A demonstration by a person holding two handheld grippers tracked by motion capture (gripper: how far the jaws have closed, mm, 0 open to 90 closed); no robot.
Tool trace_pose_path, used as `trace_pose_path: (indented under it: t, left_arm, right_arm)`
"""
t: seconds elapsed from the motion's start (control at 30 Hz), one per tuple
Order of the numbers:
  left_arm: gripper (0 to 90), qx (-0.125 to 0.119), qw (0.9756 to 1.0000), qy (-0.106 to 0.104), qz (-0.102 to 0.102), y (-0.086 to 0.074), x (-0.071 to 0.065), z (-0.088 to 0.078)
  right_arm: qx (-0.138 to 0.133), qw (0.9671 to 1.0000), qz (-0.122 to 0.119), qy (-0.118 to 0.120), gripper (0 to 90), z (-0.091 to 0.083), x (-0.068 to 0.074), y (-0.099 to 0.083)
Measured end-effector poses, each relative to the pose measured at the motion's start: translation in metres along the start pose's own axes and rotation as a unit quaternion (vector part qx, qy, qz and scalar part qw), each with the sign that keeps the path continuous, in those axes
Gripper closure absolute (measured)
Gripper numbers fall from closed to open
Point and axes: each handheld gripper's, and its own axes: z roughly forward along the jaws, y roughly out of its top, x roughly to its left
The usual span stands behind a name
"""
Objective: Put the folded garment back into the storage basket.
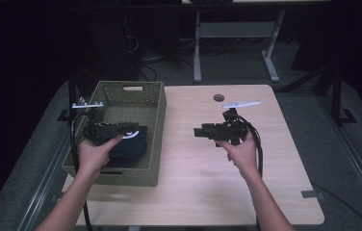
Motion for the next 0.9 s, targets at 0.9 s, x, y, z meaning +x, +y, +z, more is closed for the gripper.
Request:
trace_pose_path:
  t: [0.9]
  left_arm:
    - [36.4,0.025,0.9969,-0.059,0.044,-0.008,-0.056,0.059]
  right_arm:
    - [-0.006,0.9991,0.021,-0.037,39.9,-0.052,-0.033,-0.03]
